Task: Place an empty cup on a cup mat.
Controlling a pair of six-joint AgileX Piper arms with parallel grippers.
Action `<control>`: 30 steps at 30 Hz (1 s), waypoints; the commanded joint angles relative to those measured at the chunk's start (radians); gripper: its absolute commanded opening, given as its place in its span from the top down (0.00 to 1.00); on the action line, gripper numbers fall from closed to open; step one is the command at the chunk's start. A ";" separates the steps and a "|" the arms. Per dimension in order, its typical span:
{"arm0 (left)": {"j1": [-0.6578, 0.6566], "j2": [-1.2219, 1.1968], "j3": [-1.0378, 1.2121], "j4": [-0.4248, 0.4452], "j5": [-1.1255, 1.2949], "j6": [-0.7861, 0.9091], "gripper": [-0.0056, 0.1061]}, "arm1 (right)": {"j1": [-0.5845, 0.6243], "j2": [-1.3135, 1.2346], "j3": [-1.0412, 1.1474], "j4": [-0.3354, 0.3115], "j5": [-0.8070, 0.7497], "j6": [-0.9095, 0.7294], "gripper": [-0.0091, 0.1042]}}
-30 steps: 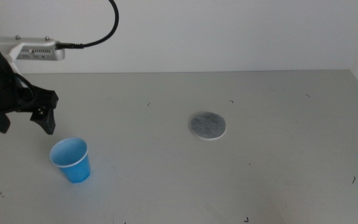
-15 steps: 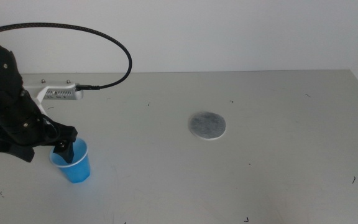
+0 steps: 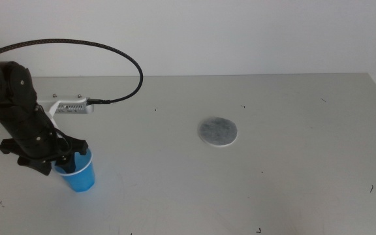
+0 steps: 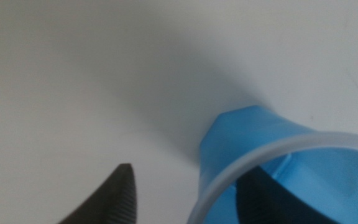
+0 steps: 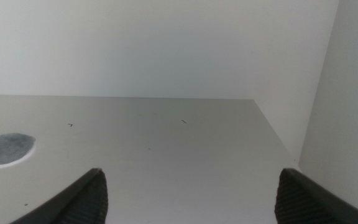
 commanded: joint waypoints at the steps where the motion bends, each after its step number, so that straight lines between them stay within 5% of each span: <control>1: 0.000 -0.044 -0.022 -0.019 -0.018 -0.001 0.63 | 0.000 -0.026 -0.008 -0.014 -0.075 -0.005 0.09; 4: 0.000 -0.044 -0.022 -0.016 -0.021 0.000 0.84 | 0.000 -0.026 -0.008 -0.014 -0.075 -0.005 0.09; 7: 0.000 -0.044 -0.022 -0.015 -0.022 0.004 0.95 | 0.000 -0.026 -0.008 -0.014 -0.075 -0.005 0.09; 20: -0.005 -0.058 -0.068 -0.085 0.016 -0.006 0.95 | 0.000 -0.026 -0.008 -0.014 -0.075 -0.005 0.09; 30: -0.116 -0.062 -0.301 -0.028 0.150 -0.133 0.95 | 0.000 -0.026 -0.008 -0.014 -0.075 -0.005 0.09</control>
